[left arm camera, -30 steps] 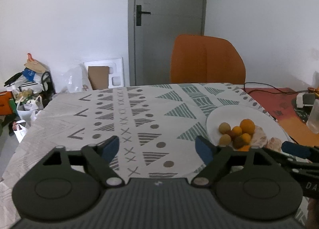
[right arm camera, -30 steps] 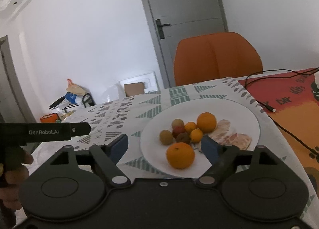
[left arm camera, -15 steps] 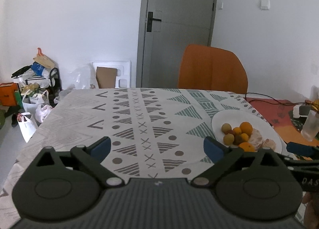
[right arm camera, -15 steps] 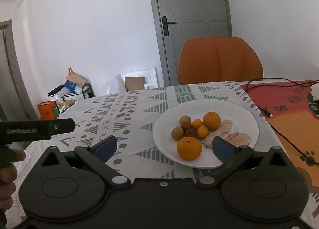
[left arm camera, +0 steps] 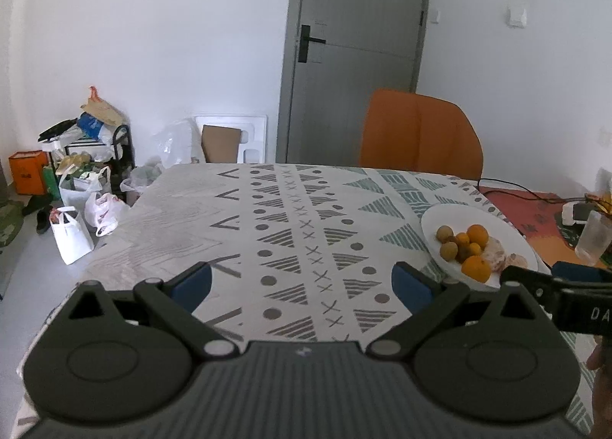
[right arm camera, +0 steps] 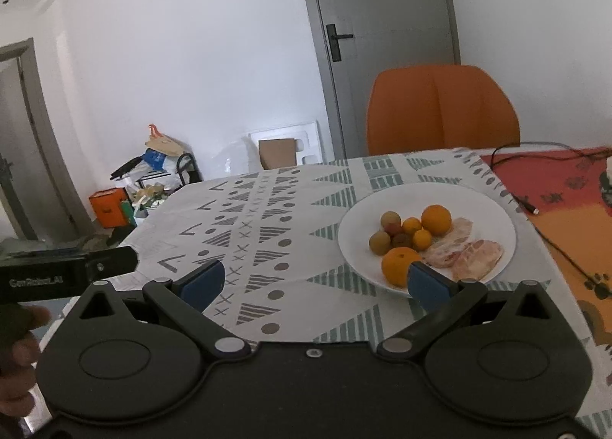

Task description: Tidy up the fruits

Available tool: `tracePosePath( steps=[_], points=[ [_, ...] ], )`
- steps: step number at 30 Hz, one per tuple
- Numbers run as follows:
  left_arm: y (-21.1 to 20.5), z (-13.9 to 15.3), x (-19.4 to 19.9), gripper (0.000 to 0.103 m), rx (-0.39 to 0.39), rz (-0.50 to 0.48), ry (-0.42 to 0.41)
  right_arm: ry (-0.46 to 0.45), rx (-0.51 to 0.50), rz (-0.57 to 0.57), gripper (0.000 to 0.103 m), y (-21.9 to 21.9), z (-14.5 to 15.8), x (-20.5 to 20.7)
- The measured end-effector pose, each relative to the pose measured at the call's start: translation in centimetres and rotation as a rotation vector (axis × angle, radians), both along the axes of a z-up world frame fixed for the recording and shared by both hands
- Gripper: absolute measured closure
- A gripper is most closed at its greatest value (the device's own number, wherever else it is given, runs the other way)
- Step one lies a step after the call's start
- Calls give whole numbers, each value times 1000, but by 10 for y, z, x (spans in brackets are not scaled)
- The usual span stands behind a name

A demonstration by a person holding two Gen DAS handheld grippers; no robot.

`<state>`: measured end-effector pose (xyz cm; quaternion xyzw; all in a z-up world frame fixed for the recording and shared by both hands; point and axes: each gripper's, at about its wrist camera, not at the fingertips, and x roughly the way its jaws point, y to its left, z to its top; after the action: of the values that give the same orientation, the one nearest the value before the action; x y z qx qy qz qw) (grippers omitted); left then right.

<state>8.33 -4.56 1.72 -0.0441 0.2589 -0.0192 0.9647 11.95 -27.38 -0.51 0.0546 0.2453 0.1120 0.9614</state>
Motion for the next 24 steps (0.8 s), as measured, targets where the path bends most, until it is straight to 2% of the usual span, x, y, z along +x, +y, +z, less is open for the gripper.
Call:
tracePosePath(
  steps=[10,24],
  points=[
    [18,-2,-22,3,-5,21,8,10,-46,-26,0,5,-7,-14],
    [18,4,-55,0,63,8,-56,47,53,-27,0,-4,-13,-43]
  ],
)
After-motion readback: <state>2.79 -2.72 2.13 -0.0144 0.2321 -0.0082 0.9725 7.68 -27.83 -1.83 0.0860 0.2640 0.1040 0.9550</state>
